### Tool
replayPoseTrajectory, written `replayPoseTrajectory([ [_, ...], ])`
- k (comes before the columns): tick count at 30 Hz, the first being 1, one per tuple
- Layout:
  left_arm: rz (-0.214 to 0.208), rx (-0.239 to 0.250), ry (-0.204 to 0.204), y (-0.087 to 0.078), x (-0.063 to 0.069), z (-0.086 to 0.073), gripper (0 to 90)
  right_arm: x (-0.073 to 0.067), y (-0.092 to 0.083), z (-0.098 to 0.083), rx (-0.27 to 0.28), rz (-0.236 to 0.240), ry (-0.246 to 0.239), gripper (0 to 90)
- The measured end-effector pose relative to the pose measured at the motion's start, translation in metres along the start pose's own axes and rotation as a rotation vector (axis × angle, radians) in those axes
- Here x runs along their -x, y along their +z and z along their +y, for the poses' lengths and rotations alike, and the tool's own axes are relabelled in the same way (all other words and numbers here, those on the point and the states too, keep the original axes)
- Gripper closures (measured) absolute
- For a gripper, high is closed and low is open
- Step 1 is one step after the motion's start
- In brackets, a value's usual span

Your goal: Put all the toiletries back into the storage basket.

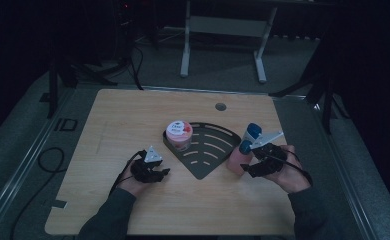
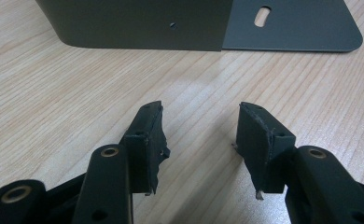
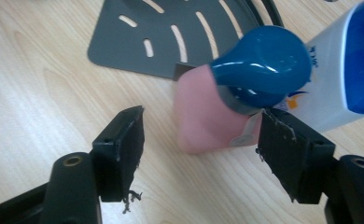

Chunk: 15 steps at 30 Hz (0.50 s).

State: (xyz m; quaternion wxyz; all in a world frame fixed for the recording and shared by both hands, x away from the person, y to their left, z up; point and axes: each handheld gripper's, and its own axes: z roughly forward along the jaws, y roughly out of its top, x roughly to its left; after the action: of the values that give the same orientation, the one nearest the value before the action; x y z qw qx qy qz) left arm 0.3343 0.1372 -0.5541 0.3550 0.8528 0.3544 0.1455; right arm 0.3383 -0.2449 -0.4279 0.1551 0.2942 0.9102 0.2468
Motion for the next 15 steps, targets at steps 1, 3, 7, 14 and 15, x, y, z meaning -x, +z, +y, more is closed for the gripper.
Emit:
replayPoseTrajectory([
  [1, 0.0, -0.001, 0.0, 0.0, 0.0, 0.0, 50.8, 0.002, 0.001, 0.0, -0.004, -0.002, -0.001, 29.7],
  [3, -0.001, -0.001, -0.002, 0.0, 0.0, 0.0, 50.8, 0.003, 0.003, 0.0, -0.009, -0.008, 0.0, 29.6],
  [7, -0.001, -0.001, -0.003, 0.001, 0.0, 0.0, 50.8, 0.007, 0.01, 0.002, -0.024, -0.012, 0.0, 28.6],
  [14, -0.002, -0.001, -0.004, 0.001, -0.001, 0.0, 50.8, 0.014, 0.016, 0.007, -0.038, -0.002, -0.005, 28.6],
  [15, -0.002, -0.002, -0.002, 0.001, -0.001, 0.0, 50.8, 0.015, 0.017, 0.007, -0.041, -0.001, -0.009, 28.6],
])
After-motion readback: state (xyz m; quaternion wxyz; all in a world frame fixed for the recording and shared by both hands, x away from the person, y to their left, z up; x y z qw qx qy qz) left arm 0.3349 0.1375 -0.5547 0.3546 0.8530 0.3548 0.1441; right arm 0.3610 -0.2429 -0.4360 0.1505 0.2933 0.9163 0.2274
